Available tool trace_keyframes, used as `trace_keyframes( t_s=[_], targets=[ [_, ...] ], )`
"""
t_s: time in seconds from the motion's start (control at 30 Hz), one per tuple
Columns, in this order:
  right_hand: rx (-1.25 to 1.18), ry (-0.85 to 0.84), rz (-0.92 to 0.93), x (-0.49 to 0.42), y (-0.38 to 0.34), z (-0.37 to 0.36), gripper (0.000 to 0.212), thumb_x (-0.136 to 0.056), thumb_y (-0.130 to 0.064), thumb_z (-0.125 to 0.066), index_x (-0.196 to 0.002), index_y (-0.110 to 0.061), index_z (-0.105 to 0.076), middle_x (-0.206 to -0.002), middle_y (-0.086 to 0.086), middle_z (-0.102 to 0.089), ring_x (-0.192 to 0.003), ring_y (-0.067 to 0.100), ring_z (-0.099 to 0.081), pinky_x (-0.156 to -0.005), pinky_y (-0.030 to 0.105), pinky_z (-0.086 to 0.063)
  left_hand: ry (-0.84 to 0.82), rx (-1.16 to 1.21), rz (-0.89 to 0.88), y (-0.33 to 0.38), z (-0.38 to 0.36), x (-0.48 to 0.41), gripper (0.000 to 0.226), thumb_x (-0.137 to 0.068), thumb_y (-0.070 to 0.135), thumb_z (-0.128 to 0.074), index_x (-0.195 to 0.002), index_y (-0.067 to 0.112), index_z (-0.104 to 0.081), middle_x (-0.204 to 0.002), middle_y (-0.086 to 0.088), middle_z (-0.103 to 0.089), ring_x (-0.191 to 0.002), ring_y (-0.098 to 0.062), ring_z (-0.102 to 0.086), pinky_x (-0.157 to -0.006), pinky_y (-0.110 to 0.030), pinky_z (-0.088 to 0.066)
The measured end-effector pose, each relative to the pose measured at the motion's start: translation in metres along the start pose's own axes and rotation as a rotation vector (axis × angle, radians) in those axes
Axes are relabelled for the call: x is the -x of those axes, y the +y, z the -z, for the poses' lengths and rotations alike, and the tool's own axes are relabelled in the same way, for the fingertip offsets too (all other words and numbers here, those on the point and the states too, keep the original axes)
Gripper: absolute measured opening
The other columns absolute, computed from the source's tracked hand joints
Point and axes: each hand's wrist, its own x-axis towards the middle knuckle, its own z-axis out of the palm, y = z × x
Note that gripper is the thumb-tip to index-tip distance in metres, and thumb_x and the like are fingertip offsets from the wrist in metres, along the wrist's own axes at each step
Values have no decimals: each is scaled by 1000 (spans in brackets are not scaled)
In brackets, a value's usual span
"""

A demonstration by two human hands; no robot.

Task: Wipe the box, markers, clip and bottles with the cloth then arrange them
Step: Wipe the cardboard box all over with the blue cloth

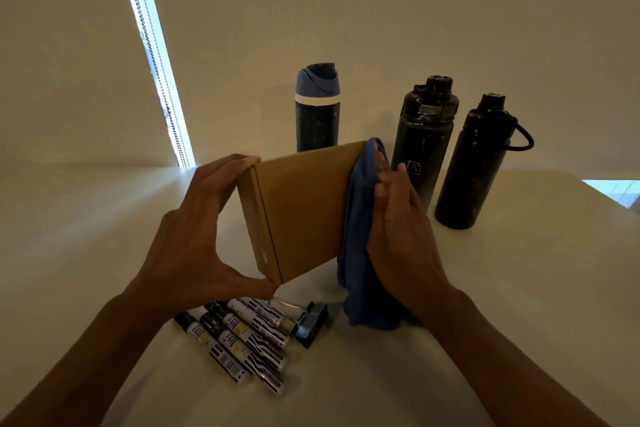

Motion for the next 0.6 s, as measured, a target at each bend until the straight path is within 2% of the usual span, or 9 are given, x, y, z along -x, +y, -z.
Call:
trace_keyframes(
  t_s=[0.13, 0.23, 0.3, 0.33, 0.37, 0.4, 0.47, 0.5, 0.6],
  targets=[
    [-119, -115, -160, -2, -5, 1, 44, -105, -7, -37, -146, 6, -27, -150, 21, -36, -138, 31, -36, -99, 22, -28, 58, 51, 33, -7, 2, 1, 141, -37, 37, -109, -153, 7, -34, -155, 6, -40, -142, -20, -48, -114, -26, -44],
    [-396, -70, -81, 14, -3, 0, 44, -107, -10, -37, -148, 4, -28, -155, 16, -32, -143, 27, -32, -98, 2, -30, 97, 96, 97, -12, 2, 2, 140, -37, 28, -108, -153, 4, -33, -156, -5, -43, -143, -24, -49, -116, -29, -43],
    [-488, -48, -129, 16, -21, -2, 60, -102, -44, -43, -144, -5, -28, -146, 7, -39, -133, 21, -43, -82, -10, -28, 113, 128, 126, -14, 3, 2, 140, -38, 27, -108, -154, 4, -32, -155, -6, -44, -144, -24, -47, -117, -31, -43],
    [-536, -72, -55, 23, -22, -6, 83, -90, -71, -40, -142, -7, -27, -142, 4, -40, -129, 16, -44, -82, -11, -25, 123, 139, 134, -14, 3, 2, 140, -39, 26, -108, -154, 3, -32, -155, -6, -44, -145, -23, -47, -117, -32, -43],
    [-544, -128, 56, 29, -24, -9, 98, -82, -83, -34, -143, -6, -25, -142, 6, -40, -131, 18, -42, -88, -11, -23, 131, 150, 138, -14, 3, 2, 139, -39, 25, -108, -153, 3, -32, -154, -6, -44, -145, -23, -47, -117, -34, -44],
    [-439, -118, 169, 31, -29, -11, 93, -89, -76, -33, -147, -5, -23, -148, 10, -39, -138, 22, -38, -98, -5, -24, 136, 160, 139, -15, 3, 2, 139, -39, 25, -108, -153, 2, -31, -154, -5, -45, -145, -23, -47, -117, -35, -44],
    [-307, -9, 356, 35, -35, -16, 58, -106, -43, -32, -155, -16, -19, -158, -6, -28, -148, 0, -18, -111, 18, -33, 141, 162, 135, -15, 4, 2, 139, -40, 26, -108, -153, 3, -31, -154, -6, -44, -145, -24, -46, -117, -39, -44],
    [-319, -5, 445, 38, -37, -19, 56, -108, -40, -30, -156, -16, -17, -158, -15, -22, -146, -9, -11, -113, 23, -34, 146, 164, 139, -17, 4, 3, 139, -40, 26, -108, -153, 3, -31, -154, -8, -44, -145, -25, -46, -117, -41, -44],
    [-196, -10, 514, 39, -37, -16, 50, -106, -26, -33, -155, -17, -24, -161, -21, -12, -149, -2, -10, -122, 25, -14, 155, 169, 156, -20, 6, 3, 139, -40, 25, -108, -154, 2, -31, -155, -9, -43, -146, -26, -45, -117, -45, -44]
  ],
)
